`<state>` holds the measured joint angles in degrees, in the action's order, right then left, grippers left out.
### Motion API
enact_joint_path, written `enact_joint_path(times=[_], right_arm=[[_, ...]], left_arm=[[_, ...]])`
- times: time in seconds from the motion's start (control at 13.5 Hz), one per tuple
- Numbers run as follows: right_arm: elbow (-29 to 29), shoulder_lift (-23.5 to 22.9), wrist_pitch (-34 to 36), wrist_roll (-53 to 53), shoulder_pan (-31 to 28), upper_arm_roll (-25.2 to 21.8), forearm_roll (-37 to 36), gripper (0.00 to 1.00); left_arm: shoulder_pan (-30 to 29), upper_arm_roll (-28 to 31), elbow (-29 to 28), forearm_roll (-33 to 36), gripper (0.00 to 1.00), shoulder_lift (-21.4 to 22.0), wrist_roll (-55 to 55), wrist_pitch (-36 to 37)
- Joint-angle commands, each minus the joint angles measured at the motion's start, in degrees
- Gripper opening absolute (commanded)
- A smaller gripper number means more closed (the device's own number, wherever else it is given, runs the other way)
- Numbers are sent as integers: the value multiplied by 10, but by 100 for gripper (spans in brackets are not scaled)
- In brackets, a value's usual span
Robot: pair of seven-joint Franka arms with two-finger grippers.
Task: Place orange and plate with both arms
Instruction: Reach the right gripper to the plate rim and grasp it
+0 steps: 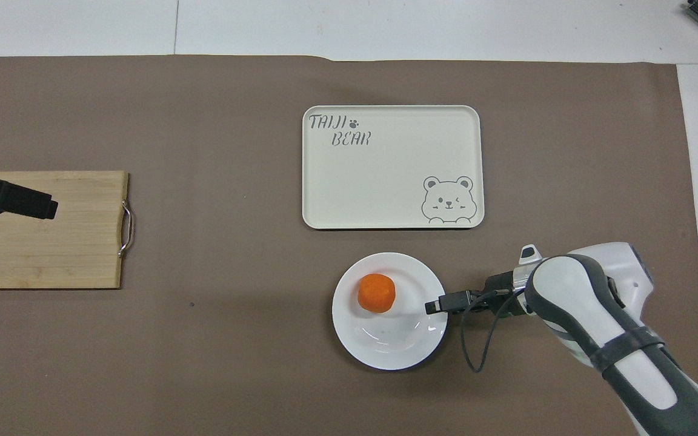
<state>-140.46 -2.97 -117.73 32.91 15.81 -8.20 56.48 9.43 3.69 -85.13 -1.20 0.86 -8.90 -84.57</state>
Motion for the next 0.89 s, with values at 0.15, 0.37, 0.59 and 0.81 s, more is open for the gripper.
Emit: enact_joint_path(times=[0.15, 0.37, 0.59, 0.81], right_arm=[[-25, 8, -9, 21, 14, -1, 40, 100], [-28, 9, -19, 23, 15, -1, 40, 93], [-28, 8, -22, 22, 15, -1, 40, 24], [-28, 6, -25, 20, 17, -1, 40, 0]], left_arm=[[-6, -3, 8, 6, 100, 0, -4, 9], [-6, -3, 8, 6, 100, 0, -4, 9], [-6, -3, 8, 6, 100, 0, -4, 9], [-6, -3, 8, 6, 100, 0, -4, 9]])
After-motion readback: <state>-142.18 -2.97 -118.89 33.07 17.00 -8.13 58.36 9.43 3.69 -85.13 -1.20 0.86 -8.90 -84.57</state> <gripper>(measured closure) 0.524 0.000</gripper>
